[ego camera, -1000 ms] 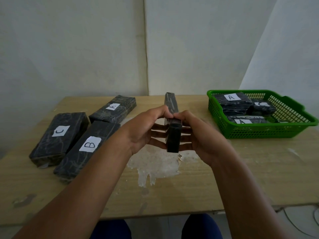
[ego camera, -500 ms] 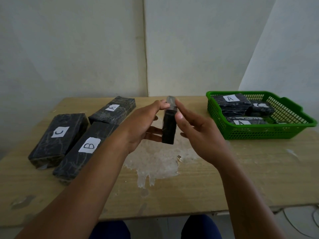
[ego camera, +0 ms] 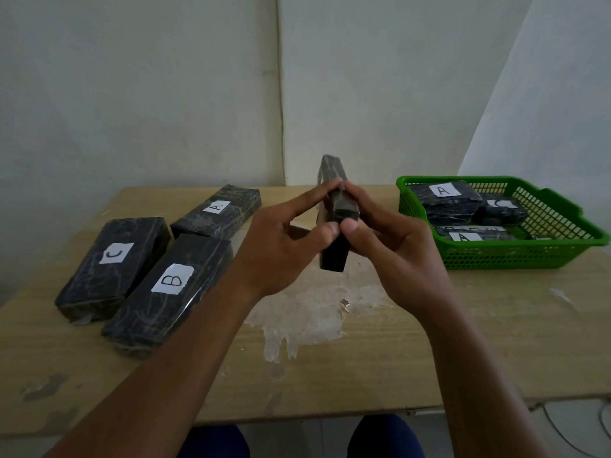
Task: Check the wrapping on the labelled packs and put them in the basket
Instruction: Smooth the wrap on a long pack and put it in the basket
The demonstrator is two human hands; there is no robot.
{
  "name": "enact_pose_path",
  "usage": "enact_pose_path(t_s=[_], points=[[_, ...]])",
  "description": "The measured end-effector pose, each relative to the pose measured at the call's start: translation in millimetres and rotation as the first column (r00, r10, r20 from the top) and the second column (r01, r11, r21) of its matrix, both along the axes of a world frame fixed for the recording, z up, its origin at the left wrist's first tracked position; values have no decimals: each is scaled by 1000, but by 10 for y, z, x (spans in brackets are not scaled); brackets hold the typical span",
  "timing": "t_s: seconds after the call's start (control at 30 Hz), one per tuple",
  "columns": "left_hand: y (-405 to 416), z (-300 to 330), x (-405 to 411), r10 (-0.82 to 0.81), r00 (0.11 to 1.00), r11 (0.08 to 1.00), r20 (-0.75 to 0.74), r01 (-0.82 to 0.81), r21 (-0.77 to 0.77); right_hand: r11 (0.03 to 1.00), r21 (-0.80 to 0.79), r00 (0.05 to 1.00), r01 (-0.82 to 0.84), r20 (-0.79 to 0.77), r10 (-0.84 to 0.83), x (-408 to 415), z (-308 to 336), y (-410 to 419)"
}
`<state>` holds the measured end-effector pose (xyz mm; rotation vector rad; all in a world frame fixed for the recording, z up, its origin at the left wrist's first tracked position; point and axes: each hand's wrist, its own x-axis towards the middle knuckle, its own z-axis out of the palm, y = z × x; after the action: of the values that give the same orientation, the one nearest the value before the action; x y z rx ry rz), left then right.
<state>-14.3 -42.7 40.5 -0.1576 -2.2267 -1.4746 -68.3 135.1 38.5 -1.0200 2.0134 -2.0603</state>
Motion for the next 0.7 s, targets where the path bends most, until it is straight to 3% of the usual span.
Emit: enact_pose_path(t_s=[0.17,0.33,0.43,0.5,0.57,0.7], points=[[49,-45,-8,0,985,999,-170,-8,-42,998,-37,996,-41,-86,37,-63,-90,8],[49,-76,-27,51,977,996,-205,-64,-58,998,-60,995,-33,-99,26,-70,-74,-24],[60,-45,-41,137,984,990,-114,-140,-13,999,-41,998,-9,-63,6,-83,-95,-36],[67,23,-45,164,986,978,27,-166,124,997,73,998,20,-63,-15,-80,-97,-31],[62,108,-40,138,978,960,156,-171,223,984,171,996,59,-80,-46,-76,-97,-32],[33,175,-20,5,967,980,253,-55,191,987,104,990,122,59,-129,-62,-22,-59]])
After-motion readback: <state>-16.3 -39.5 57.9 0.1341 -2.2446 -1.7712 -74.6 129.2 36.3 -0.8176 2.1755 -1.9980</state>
